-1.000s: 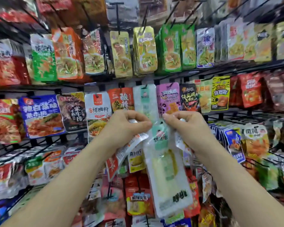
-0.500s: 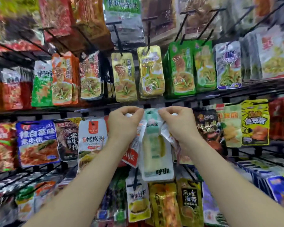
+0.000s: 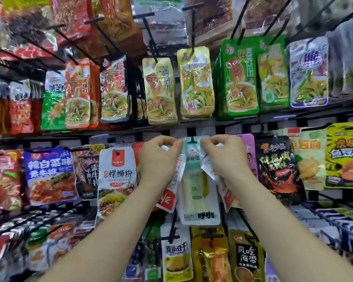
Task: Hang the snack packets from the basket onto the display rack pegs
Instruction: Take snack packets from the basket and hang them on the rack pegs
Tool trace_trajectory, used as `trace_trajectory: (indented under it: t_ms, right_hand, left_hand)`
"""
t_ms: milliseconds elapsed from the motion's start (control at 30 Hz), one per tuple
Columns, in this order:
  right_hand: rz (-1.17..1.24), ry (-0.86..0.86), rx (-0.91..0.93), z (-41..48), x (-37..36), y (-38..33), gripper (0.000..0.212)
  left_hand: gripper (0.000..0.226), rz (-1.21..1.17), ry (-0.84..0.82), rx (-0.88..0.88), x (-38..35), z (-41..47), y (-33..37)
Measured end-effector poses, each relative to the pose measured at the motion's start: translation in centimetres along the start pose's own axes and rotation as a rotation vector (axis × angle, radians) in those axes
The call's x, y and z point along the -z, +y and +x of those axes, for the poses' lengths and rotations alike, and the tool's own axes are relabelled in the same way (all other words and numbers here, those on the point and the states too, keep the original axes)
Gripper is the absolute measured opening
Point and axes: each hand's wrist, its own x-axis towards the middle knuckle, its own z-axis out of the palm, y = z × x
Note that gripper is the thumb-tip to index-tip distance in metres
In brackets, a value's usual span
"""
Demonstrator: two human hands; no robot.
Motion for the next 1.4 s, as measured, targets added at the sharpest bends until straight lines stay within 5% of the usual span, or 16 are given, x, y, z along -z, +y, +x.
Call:
trace_trajectory:
  t_ms: [167,433,600,700,800,933,1100,1233,1300,1400]
  right_hand:
    - [-0.194,0.032,-0.056,-0.1,-0.2,-0.4,0.028]
    - [-0.278,0.002,-0.019,-1.1,0.2,-0.5,0.053]
    - [-0.380,0.065,0.052,-2.8,2.1,0.0,0.049]
    - [-0.211,0.218,0.126,-3.8,3.1,-0.1,0.049]
    - [0.253,-0.004,-0.009,-5.6,3.8,-0.9,0.039]
    - [0.113,-0.533,0.003,-9.4,2.6,-1.0,0.029]
    - [0.267,-0.448,0.007,-11.3,0.8,-0.4,0.027]
    - [0.357,-0.319,0.074,-12.2,0.4,-0.2,0.038]
    - [0.360,-0.334,0.115,-12.8,-0.1,-0.5,0.043]
    - [0.483,-0.412,0.082,-13.7,-0.4,-0.7,0.032]
  left_hand:
    - [0.023,0.158,-0.014,0.015,-0.3,0.2,-0.5]
    - [0.018,0.444,-0.013,-0.007,-1.7,0.3,0.1]
    - [0.017,0.409,-0.001,-0.043,-1.3,-0.5,-0.1]
    - [0.022,0.229,0.014,-0.089,0.3,-1.5,-0.5]
    - [0.012,0.025,-0.027,-0.140,2.1,-3.8,-0.2]
    - [0.007,-0.144,-0.055,-0.141,4.0,-5.9,0.6]
    - [0.017,-0.242,-0.134,0.012,5.9,-7.3,1.0]
    - [0.039,0.301,-0.096,-0.393,8.2,-11.9,0.3]
    - [0.045,0.147,-0.282,-0.245,8.3,-14.2,0.7]
    - [0.030,-0.272,-0.268,0.142,8.0,-15.4,0.8]
